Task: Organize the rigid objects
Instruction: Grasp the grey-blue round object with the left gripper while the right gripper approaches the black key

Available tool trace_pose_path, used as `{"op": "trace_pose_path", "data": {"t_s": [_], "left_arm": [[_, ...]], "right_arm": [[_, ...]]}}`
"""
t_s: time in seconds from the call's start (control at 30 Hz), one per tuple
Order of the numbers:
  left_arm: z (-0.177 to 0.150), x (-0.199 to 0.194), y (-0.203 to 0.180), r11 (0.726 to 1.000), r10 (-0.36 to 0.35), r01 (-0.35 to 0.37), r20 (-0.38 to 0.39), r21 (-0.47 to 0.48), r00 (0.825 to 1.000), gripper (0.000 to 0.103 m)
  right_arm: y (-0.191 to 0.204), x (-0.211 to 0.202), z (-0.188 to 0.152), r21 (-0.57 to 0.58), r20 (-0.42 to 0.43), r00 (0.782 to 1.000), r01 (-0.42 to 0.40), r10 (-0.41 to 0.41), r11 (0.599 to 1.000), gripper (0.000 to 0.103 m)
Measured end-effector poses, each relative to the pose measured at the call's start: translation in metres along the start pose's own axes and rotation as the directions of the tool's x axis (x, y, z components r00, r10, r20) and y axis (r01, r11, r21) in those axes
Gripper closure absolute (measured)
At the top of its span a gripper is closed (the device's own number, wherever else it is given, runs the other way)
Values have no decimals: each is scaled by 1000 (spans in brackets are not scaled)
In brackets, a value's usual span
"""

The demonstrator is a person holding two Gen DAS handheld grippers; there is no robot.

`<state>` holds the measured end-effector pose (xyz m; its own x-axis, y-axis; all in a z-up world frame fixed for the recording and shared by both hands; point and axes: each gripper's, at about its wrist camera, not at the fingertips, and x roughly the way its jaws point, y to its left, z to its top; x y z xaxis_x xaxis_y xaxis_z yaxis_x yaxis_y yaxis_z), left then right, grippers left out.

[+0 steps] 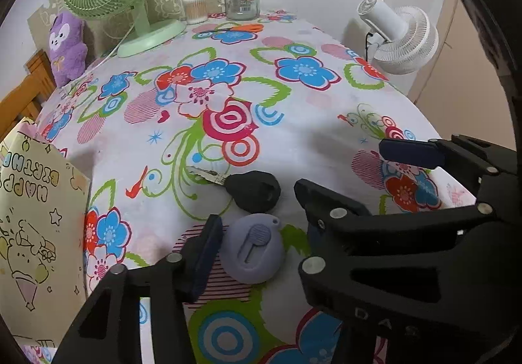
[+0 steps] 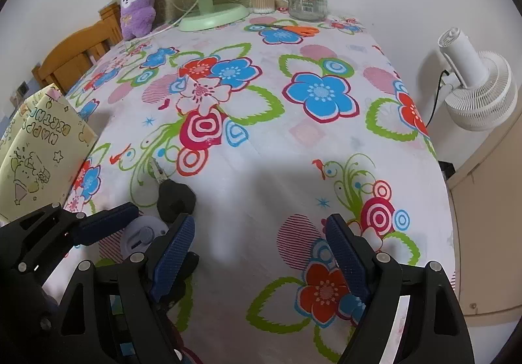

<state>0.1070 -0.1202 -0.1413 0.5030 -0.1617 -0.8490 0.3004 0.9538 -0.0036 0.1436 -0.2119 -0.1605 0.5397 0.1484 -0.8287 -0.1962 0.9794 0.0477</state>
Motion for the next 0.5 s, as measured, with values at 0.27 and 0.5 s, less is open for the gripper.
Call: {"op": "trace_pose_path", "data": {"t_s": [0.27,0.5], "left_arm": [[-4,-4,-6,1000,11,-11,28,24,1000,64],[-5,-6,6,1000,22,-22,24,0,999,64]], "right_arm": [[-2,2,-2,-10,-4,1000,9,-9,1000,18],[6,2,2,-11,-2,1000,-6,6,1000,18]]}}
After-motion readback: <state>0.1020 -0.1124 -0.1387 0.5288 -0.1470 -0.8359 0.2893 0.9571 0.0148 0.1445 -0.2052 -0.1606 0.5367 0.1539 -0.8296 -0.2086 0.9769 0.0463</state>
